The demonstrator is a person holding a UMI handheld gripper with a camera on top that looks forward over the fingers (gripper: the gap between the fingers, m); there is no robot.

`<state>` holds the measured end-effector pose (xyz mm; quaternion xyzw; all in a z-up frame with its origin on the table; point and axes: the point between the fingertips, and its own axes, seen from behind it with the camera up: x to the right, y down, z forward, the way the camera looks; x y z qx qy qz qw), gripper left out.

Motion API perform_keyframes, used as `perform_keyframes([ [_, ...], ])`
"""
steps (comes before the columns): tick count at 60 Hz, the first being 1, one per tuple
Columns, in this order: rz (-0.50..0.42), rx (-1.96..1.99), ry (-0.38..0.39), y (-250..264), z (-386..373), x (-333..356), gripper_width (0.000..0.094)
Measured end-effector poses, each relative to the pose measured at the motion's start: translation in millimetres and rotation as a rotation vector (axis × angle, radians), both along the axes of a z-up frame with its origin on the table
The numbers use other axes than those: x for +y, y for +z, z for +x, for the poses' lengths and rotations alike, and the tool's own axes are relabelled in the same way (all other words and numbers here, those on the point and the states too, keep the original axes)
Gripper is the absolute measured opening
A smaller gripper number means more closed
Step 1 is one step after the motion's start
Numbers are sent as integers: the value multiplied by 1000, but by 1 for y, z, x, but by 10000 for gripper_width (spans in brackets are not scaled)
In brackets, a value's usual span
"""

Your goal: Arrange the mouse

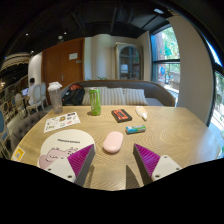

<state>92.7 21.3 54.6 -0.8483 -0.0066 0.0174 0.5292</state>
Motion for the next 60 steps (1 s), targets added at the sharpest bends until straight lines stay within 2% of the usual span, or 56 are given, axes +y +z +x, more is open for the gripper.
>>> perform_keyframes([
  [6,-37,-12,0,-20,-8,36,807],
  [17,-161,20,-43,-64,-3,71,803],
  [23,-160,50,-36,-65,-6,83,770],
  [30,-169,-1,-46,-67,-2,96,703],
  [38,-174,5,-55,-67,-5,105,536],
  [45,-180,-4,-65,-69,-6,105,471],
  [49,-179,-16,-56,-67,-6,105,419],
  [52,-175,-23,-81,-62,0,101,392],
  [56,-69,-53,-123,-27,2,98,379],
  [60,-4,-58,-73,10,-26,89,376],
])
